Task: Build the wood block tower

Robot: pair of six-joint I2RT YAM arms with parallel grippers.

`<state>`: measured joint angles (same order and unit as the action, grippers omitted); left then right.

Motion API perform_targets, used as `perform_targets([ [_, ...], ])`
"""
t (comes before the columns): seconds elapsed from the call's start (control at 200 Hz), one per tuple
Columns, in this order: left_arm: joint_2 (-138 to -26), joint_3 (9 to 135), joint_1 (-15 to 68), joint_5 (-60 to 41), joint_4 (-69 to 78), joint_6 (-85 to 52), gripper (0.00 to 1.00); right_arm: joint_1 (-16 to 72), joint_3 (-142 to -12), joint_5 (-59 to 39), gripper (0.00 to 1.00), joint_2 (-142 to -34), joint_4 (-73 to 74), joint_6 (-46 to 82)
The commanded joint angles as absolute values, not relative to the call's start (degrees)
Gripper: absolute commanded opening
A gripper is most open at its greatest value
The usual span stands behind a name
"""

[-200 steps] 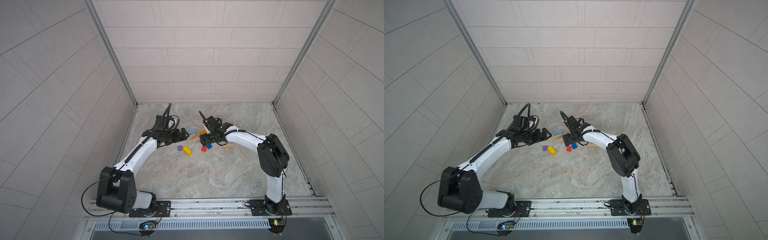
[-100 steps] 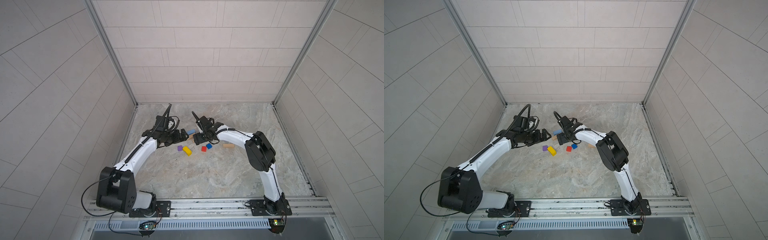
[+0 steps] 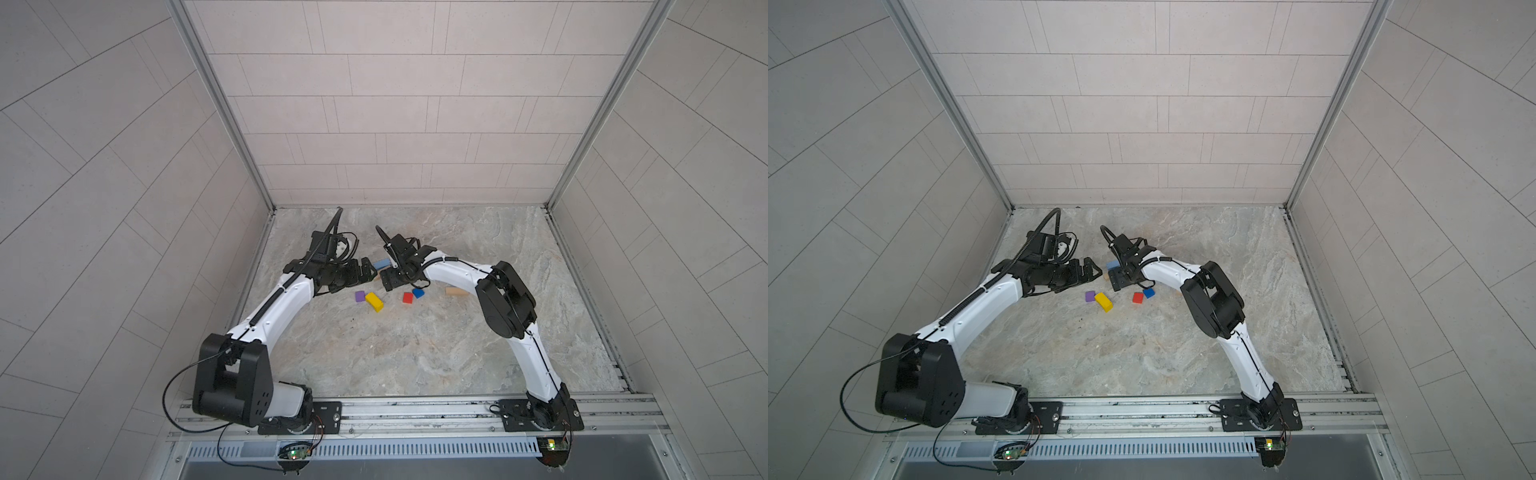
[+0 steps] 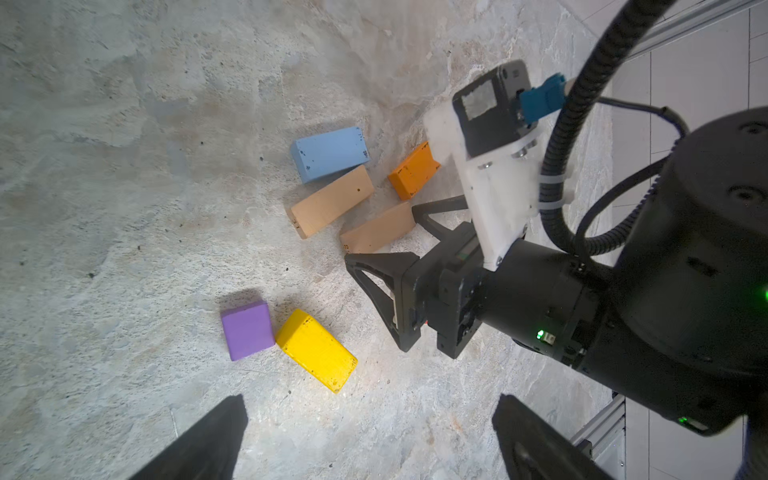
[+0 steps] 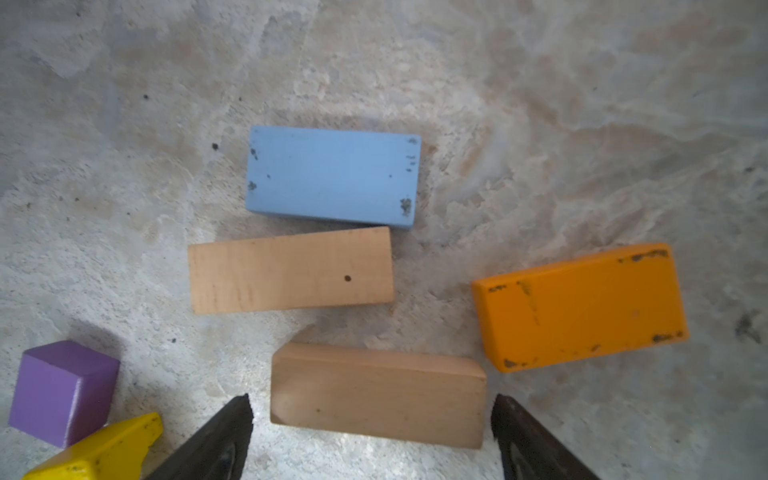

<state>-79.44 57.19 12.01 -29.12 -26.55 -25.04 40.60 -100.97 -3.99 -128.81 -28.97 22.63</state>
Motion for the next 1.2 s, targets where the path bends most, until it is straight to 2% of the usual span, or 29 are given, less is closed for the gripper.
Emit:
perform_targets([
  [0.0, -79.1, 58.3, 11.8, -29.2, -27.4, -24.6, 1.00, 41.2, -102.8, -2.5, 0.90, -130.4, -30.7, 23.5],
  [0.395, -78.9, 58.3, 11.7, -29.4, -27.4, -24.5, 1.00, 41.6, -104.6, 0.8, 0.86, -132.4, -33.0, 24.7],
  [0.676, -78.7, 58.2, 11.7, -29.4, -27.4, -24.5, 1.00, 41.7, -105.7, 2.7, 0.73, -132.5, -35.3, 25.9],
  [0.936, -78.7, 58.1, 11.7, -29.4, -27.3, -24.5, 1.00, 41.2, -103.1, 4.0, 0.62, -126.6, -35.8, 29.5],
  [1.196, -79.5, 58.3, 11.7, -29.7, -27.6, -24.7, 1.00, 39.9, -96.2, 4.4, 0.60, -116.8, -38.7, 30.8],
])
